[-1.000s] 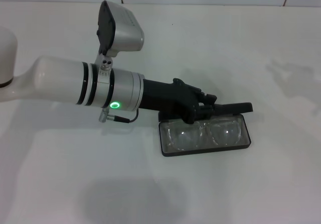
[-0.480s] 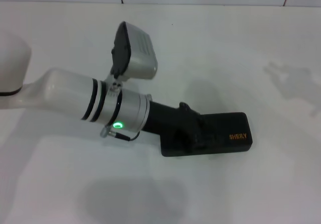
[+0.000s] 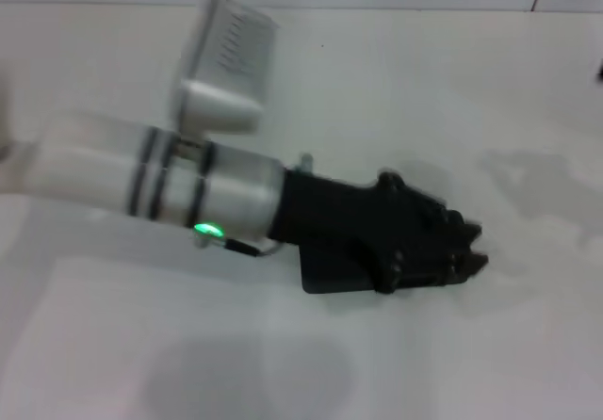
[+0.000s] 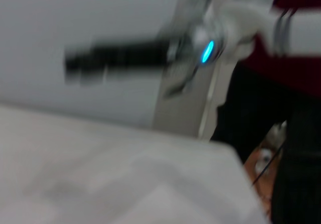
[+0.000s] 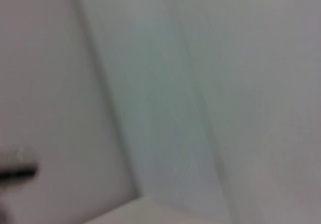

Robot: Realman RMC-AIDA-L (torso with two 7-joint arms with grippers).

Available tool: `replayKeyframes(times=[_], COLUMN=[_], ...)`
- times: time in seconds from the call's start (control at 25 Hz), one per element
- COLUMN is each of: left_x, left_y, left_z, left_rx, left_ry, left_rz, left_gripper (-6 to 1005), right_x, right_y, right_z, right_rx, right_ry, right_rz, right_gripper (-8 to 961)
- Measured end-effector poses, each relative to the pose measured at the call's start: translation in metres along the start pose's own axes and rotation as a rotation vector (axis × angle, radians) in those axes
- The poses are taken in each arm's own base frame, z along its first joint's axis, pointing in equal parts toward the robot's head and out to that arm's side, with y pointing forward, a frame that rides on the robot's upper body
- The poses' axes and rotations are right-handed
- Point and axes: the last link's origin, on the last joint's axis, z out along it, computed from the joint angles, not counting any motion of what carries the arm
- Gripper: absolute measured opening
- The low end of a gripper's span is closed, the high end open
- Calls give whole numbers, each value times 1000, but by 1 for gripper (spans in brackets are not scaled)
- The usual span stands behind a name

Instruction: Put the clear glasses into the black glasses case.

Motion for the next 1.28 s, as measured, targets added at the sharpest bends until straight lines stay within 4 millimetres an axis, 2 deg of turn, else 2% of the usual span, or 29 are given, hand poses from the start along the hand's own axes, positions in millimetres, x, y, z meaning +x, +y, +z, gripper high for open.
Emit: replayKeyframes(times=[0.08,0.16,0.28,0.36,0.4,0.44,0.52,0.68,0.88,1.12,1.28], left_x=[12,23,22,20,9,7,-3,-14,-24,-30,-31], left_y=[8,17,31,32,30,30,28,31,41,50,55], left_z=[-18,-44,-83,-89,-110,-114,-126,-133,-138,-148,-149], left_rx=[-5,-15,-21,-15,25,31,44,54,56,54,39], left_ry=[52,135,254,266,286,286,285,292,309,319,320], left_rz=[25,65,103,94,22,6,-48,-80,-86,-91,-81], left_gripper=[377,382,389,393,396,398,473,622,655,657,659], right_x=[5,12,23,29,31,35,34,31,26,25,25], right_y=[10,22,40,50,55,66,69,76,76,79,83], right_z=[5,13,30,42,47,60,65,81,85,84,82], right_rx=[-73,-166,-301,-378,-413,-486,-510,-571,-588,-611,-629], right_ry=[21,26,49,80,94,119,124,130,126,120,100], right_rz=[-19,-27,-14,-20,-25,-36,-41,-60,-73,-67,-56], right_gripper=[154,155,155,155,257,360,435,584,794,879,879])
